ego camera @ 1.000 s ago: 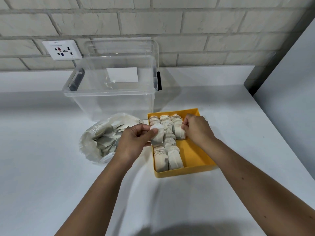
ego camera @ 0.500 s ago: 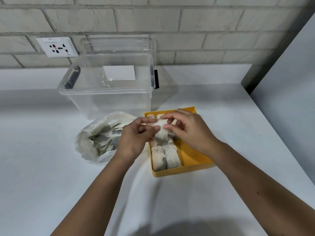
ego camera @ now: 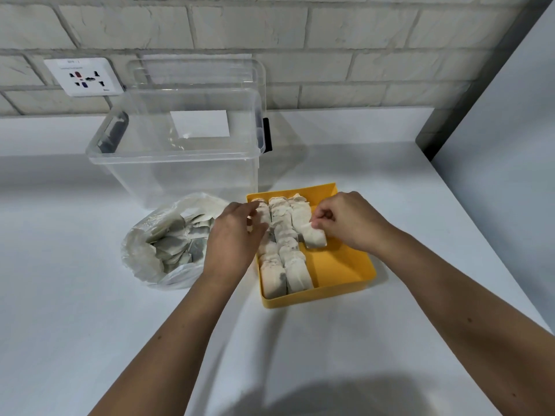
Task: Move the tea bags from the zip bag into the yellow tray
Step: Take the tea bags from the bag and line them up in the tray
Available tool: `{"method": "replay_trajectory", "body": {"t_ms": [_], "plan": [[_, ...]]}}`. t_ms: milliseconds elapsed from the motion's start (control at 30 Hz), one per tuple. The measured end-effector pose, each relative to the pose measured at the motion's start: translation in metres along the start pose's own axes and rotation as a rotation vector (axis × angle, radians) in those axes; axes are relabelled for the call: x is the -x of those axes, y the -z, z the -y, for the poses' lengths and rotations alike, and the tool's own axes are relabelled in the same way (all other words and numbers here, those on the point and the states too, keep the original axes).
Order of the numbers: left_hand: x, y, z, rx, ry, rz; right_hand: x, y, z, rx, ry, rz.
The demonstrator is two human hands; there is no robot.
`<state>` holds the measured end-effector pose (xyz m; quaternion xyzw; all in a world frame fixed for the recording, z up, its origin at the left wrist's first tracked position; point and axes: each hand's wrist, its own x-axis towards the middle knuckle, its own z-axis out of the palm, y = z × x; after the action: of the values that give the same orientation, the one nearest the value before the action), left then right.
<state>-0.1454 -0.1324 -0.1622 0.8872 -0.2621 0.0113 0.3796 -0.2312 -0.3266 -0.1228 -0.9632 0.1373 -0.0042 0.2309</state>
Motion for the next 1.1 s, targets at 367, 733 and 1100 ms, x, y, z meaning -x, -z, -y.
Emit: {"method": "replay_trajectory", "body": {"t_ms": [367, 733, 1100], "plan": [[-0.005, 0.0, 0.011, -0.007, 0.062, 0.08, -0.032, -0.047, -0.015, 0.013, -0.222, -0.071], [-0.009, 0.079, 0.011, 0.427, 0.226, -0.036, -0.017, -0.018, 0.015, 0.022, -0.091, -0.23], [0.006, 0.134, 0.089, 0.178, 0.264, 0.024, -0.013, -0.046, 0.134, -0.432, 0.207, 0.005]]}}
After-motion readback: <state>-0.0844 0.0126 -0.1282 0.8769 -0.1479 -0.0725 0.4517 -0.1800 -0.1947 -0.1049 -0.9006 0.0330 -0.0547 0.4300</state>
